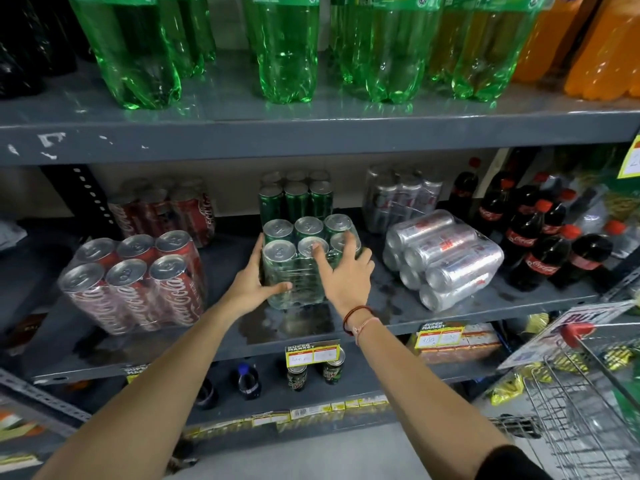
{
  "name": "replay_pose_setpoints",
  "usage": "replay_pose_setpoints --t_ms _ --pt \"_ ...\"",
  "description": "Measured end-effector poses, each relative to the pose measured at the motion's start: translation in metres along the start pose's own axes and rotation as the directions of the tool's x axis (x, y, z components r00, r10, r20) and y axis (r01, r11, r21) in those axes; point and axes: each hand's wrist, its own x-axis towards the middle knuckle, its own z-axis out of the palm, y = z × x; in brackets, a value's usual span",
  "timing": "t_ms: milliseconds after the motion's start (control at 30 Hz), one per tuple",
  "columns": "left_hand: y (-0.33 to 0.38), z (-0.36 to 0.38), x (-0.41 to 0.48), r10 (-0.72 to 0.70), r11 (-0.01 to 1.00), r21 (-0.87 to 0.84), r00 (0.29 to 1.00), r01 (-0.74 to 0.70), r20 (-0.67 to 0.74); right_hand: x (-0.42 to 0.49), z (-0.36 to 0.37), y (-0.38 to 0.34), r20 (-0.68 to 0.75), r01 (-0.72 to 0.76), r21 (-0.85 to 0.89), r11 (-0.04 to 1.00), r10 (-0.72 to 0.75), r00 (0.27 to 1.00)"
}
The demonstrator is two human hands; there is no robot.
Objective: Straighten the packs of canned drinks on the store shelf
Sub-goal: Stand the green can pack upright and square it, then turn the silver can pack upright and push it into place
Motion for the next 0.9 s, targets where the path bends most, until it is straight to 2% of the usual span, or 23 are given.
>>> replay_pose_setpoints --t_ms 100,167,233,267,333,433,500,567,667,733,833,900 --pt "0.003 0.004 -0.002 -0.018 0.999 0.032 1.000 0.018 -0.019 0.001 -0.004 -0.001 0.012 -0.009 -0.022 1.000 0.009 1.000" --pt "0.012 0.003 -0.003 -0.049 0.995 0.082 0.999 0.050 -0.011 0.001 -0.009 -0.002 0.075 0.002 -0.006 1.000 -0.001 0.997" --pt "0.024 0.000 -0.006 -0.105 0.975 0.196 0.994 0.106 -0.015 0.002 -0.020 0.001 0.153 0.002 0.081 0.997 -0.014 0.988" --pt "0.032 -0.002 -0.010 -0.142 0.956 0.252 0.989 0.148 -0.042 0.002 -0.028 0.005 0.144 0.008 0.130 0.991 -0.027 0.989" --pt "0.054 -0.002 -0.020 -0.129 0.938 0.307 0.984 0.161 -0.121 0.005 -0.051 0.017 0.003 0.060 0.176 0.982 -0.062 0.998" --pt "0.095 0.016 -0.026 0.139 0.935 0.349 0.973 -0.067 -0.185 0.017 -0.094 0.047 -0.263 0.061 0.195 0.979 -0.008 0.965" --pt "0.121 0.038 -0.017 0.256 0.915 0.362 0.951 -0.179 -0.175 0.030 -0.121 0.071 -0.380 -0.003 0.181 0.983 0.073 0.922" --pt "0.144 0.068 0.001 0.332 0.887 0.366 0.939 -0.281 -0.084 0.045 -0.142 0.094 -0.412 -0.125 0.149 0.981 0.177 0.894" --pt "0.162 0.119 0.043 0.366 0.823 0.381 0.907 -0.421 0.210 0.068 -0.165 0.122 -0.217 -0.351 0.224 0.909 0.398 0.892" --pt "0.169 0.148 0.073 0.250 0.827 0.393 0.889 -0.402 0.385 0.082 -0.175 0.137 -0.027 -0.452 0.281 0.846 0.478 0.878" --pt "0.173 0.174 0.114 0.039 0.850 0.455 0.893 -0.266 0.449 0.101 -0.180 0.157 0.166 -0.521 0.391 0.759 0.498 0.851" --pt "0.170 0.184 0.132 -0.039 0.820 0.518 0.878 -0.245 0.478 0.110 -0.180 0.163 0.273 -0.582 0.399 0.708 0.515 0.813"
